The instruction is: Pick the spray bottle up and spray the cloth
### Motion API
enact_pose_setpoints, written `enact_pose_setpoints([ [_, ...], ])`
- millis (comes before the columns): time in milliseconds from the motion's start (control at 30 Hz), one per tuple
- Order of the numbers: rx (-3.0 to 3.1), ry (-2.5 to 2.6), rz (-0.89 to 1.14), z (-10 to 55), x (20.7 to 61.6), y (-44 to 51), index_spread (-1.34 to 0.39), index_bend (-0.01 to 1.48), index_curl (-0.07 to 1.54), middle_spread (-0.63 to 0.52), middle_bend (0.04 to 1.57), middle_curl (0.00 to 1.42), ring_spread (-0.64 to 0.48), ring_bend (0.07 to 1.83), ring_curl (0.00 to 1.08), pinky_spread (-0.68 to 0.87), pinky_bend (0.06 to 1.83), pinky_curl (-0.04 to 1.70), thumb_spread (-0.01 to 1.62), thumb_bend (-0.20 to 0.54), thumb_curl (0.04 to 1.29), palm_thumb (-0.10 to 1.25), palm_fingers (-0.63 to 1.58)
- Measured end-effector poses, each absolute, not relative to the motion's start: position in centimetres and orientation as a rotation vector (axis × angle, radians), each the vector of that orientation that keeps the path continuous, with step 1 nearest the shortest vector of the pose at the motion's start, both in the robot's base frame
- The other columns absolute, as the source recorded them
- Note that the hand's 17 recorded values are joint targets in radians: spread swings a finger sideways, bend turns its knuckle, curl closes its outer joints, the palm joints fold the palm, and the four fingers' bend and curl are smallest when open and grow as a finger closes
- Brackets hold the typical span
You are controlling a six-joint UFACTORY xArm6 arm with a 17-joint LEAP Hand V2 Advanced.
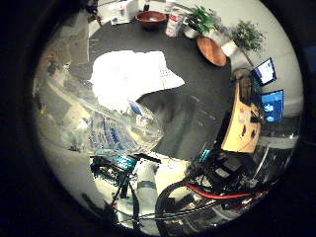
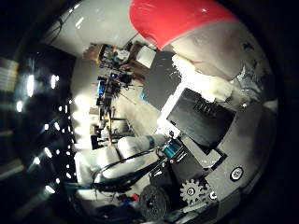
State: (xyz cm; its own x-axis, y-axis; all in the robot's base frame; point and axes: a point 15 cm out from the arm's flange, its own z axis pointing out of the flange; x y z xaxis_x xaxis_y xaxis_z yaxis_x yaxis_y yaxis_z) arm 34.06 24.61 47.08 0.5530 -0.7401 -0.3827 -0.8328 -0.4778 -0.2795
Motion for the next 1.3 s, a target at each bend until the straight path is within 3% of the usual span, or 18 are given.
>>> enact_pose_setpoints([
  [300,-2.167,1.045,0.389,52.3,32.9,32.3,-0.28,1.13,0.65,-0.19,1.32,0.67,-0.21,1.43,0.57,-0.33,1.28,0.61,0.68,-0.020,0.96,0.98,1.23],
  [700,-1.981,0.737,0.644,52.2,31.2,42.3,-0.28,1.12,0.65,-0.19,1.32,0.66,-0.21,1.43,0.57,-0.33,1.27,0.61,0.69,-0.018,0.95,0.97,1.24],
  [1300,-1.758,0.800,0.714,44.9,43.8,48.9,-0.28,1.12,0.66,-0.18,1.32,0.67,-0.21,1.44,0.56,-0.33,1.27,0.61,0.69,-0.019,0.95,0.97,1.24],
])
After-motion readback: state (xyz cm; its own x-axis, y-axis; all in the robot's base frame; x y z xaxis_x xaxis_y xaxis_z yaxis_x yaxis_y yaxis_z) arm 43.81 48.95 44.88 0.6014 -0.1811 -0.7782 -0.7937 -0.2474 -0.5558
